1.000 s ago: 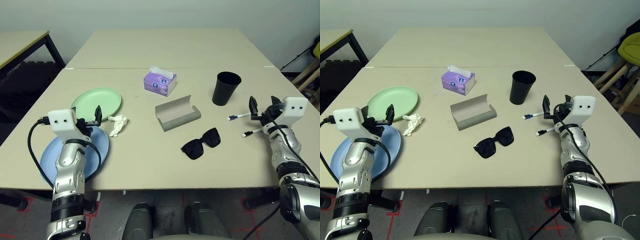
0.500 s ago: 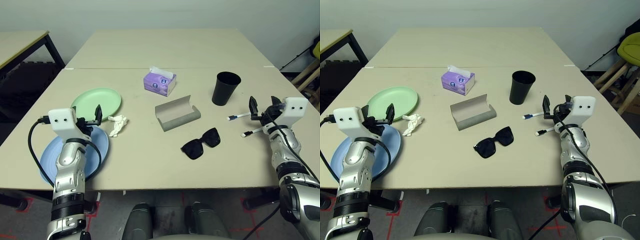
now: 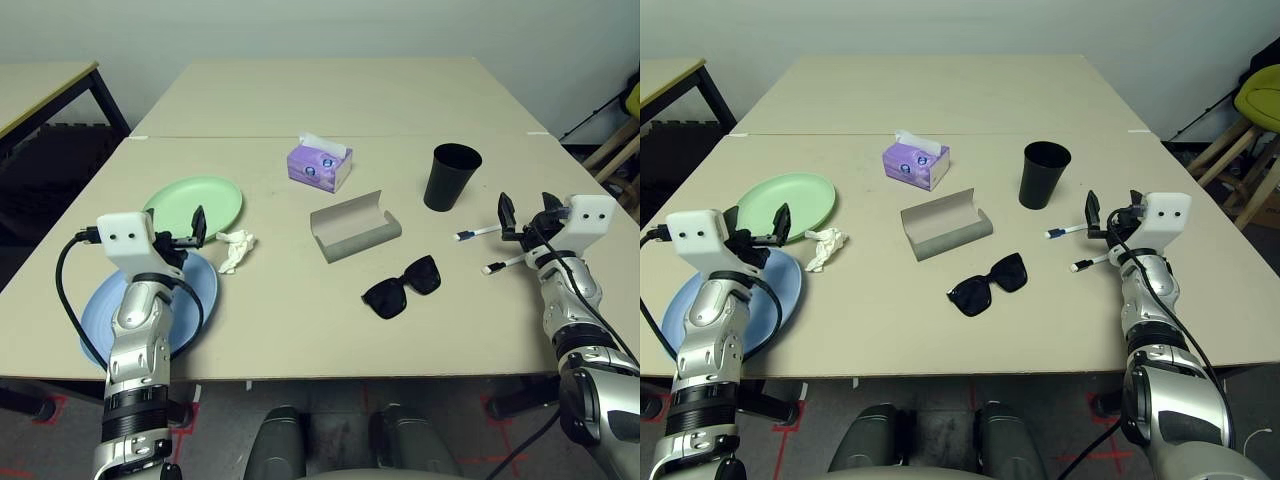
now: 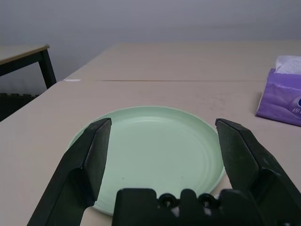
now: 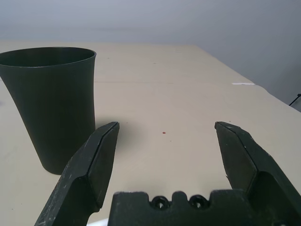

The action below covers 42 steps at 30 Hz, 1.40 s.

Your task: Organize and tidy the items on the table.

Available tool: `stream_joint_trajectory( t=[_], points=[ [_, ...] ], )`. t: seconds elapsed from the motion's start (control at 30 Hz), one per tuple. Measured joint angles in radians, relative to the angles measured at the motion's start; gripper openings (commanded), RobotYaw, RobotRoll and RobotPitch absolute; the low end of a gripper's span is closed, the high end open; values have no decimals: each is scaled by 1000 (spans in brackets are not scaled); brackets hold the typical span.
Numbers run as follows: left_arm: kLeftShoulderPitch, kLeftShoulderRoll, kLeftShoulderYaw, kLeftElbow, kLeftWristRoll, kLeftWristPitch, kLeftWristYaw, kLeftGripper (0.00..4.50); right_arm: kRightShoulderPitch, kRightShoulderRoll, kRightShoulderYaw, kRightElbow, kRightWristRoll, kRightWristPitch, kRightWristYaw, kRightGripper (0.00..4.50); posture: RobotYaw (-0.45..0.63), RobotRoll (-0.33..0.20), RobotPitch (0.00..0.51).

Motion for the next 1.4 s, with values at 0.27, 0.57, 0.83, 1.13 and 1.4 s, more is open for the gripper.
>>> stream_joint_trajectory(
  t=[0.27,0.57,0.83,1.13,1.4],
  points=[
    [3,-1,-7,-34,0,20,10,4500,1,0,0,0,0,0,0,4471,96,0,19],
    [4,-3,-9,-42,2,43,13,4500,2,0,0,0,0,0,0,4471,96,0,19],
    [4,-4,-9,-67,3,50,21,4500,2,0,0,0,0,0,3,4471,99,0,19],
    [3,-4,-10,-67,3,51,21,4500,59,-1,11,-178,65,82,221,4471,88,0,17],
    [-3,-2,-10,-63,3,51,18,4500,233,-22,77,-550,203,360,528,4471,81,0,14]
  ],
)
